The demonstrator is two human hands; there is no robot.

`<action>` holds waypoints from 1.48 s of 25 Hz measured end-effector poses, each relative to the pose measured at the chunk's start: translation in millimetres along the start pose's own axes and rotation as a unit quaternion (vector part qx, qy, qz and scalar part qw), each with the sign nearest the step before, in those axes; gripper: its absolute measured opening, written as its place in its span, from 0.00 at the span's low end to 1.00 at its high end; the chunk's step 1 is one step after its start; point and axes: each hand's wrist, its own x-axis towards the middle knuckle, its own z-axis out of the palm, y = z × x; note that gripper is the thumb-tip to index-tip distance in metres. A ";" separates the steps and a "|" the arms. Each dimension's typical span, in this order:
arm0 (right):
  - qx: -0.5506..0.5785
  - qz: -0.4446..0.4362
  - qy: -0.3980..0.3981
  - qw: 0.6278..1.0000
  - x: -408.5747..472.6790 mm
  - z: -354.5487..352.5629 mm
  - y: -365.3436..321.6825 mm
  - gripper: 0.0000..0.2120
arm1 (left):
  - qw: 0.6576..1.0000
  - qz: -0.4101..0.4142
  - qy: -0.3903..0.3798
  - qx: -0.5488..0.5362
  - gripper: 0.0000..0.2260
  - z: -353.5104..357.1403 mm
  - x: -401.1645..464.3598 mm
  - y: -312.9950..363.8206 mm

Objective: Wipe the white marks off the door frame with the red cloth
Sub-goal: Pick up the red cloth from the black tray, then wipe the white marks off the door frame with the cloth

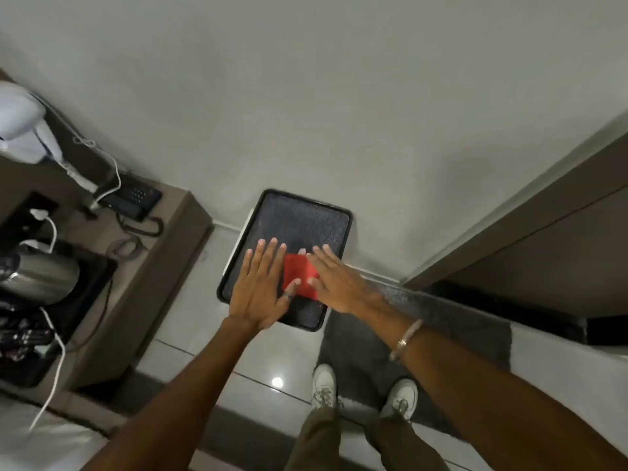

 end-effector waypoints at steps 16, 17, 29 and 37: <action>0.486 0.299 0.129 0.811 9.5 -39.0 -21.8 0.13 | 0.996 0.016 0.069 -0.055 0.35 -40.8 23.3 36.7; 0.608 0.309 0.157 0.714 -15.2 -63.4 -19.1 0.15 | 0.992 0.022 0.095 -0.075 0.33 -62.5 25.3 55.0; 0.602 0.122 0.640 0.462 -253.4 -307.3 8.1 0.23 | 0.901 0.303 0.298 -0.093 0.32 -275.1 107.8 304.5; 0.086 0.069 0.823 0.558 -255.6 -426.8 68.9 0.40 | 0.843 0.371 0.387 -0.037 0.30 -357.5 150.3 375.4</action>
